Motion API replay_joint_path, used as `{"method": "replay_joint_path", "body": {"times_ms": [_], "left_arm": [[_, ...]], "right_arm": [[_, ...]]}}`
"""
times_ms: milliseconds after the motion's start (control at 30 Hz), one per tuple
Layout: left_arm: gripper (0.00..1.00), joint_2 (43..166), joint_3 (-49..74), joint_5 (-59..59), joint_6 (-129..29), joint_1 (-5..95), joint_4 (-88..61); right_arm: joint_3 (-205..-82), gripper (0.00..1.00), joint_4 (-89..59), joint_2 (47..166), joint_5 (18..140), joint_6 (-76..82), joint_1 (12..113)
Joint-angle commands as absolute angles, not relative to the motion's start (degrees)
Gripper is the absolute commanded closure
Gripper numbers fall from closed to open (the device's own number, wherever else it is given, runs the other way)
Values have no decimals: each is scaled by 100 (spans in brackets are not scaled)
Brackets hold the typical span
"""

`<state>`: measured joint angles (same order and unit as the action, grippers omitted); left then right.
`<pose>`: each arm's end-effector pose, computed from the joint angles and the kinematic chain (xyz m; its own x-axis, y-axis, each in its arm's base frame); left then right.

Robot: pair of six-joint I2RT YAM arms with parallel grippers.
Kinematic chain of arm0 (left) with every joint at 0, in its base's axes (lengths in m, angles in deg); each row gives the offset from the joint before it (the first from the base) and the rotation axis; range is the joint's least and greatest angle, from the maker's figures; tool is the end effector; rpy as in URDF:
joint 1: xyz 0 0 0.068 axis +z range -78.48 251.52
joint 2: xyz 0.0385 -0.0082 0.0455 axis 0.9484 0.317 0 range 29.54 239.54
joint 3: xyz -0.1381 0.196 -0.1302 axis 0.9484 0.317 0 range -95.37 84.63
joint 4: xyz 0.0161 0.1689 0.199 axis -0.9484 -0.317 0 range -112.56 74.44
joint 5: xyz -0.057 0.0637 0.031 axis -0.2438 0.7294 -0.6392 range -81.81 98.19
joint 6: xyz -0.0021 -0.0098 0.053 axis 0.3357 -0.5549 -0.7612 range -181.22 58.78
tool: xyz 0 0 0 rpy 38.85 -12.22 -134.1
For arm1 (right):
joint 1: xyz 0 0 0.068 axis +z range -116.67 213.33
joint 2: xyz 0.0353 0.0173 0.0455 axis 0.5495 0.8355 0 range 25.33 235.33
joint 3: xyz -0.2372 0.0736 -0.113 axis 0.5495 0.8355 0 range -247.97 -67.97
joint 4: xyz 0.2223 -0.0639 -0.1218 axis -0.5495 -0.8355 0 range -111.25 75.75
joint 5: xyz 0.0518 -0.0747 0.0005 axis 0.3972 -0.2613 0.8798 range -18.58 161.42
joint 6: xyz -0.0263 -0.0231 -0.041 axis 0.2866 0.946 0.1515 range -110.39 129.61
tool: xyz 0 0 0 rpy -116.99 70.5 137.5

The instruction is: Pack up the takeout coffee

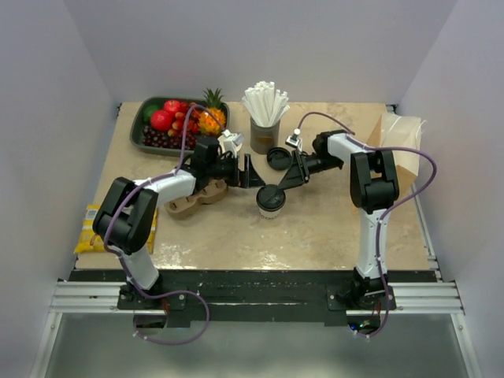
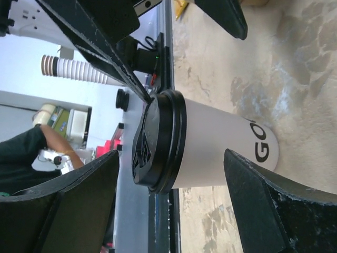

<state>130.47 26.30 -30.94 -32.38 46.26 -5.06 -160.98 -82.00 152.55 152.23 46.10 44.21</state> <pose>0.3315 -0.1812 0.1971 -0.8139 -0.0298 -0.5803 0.4816 0.5240 -0.7025 0.3857 0.1097 0.1577 -0.8739 -0.2645 -0.4078 -0.4341 0.0474 0.8996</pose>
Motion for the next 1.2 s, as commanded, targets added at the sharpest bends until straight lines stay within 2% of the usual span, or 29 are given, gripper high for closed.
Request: {"method": "replay_joint_path", "body": {"times_ms": [0,400,467,500,733,767,800,867,900,967,1033,1167], "left_arm": [[4,12833,2767,-3496,-3389,4533,-238],[4,12754,3092,-3128,-3547,4436,-255],[4,12763,3084,-3119,-3556,4436,-221],[5,12763,3066,-3119,-3556,4436,-211],[4,12711,2715,-3198,-3802,4427,-395],[4,12693,2689,-3198,-3828,4419,-448],[4,12675,2645,-3172,-3855,4419,-483],[4,12614,2601,-3145,-3907,4410,-668],[4,12579,2557,-3084,-3977,4401,-729],[4,12482,2495,-3031,-4083,4392,-914],[4,12412,2372,-3048,-4215,4384,-1019],[3,12271,2319,-3285,-4250,4357,-1046]], "right_arm": [[-16043,16,-9740,15304,15658,5997,4493],[-15955,24,-9757,15383,15544,6146,4555],[-16043,16,-9748,15304,15570,6173,4564],[-16113,1,-9748,15217,15570,6129,4555],[-17123,1,-9661,14873,15351,5761,4564],[-17168,1,-9417,14786,15072,5455,4555],[-17125,1,-8205,14646,14791,4138,4555],[-15891,1,-5212,13419,13461,1275,4547],[-15293,1,-3125,12970,12669,-237,4381],[-15163,1,-3059,12579,12171,-340,4362],[-15332,1,-3184,12501,12423,-357,4362],[-14121,1,-1587,11651,12329,-884,4397]]}}
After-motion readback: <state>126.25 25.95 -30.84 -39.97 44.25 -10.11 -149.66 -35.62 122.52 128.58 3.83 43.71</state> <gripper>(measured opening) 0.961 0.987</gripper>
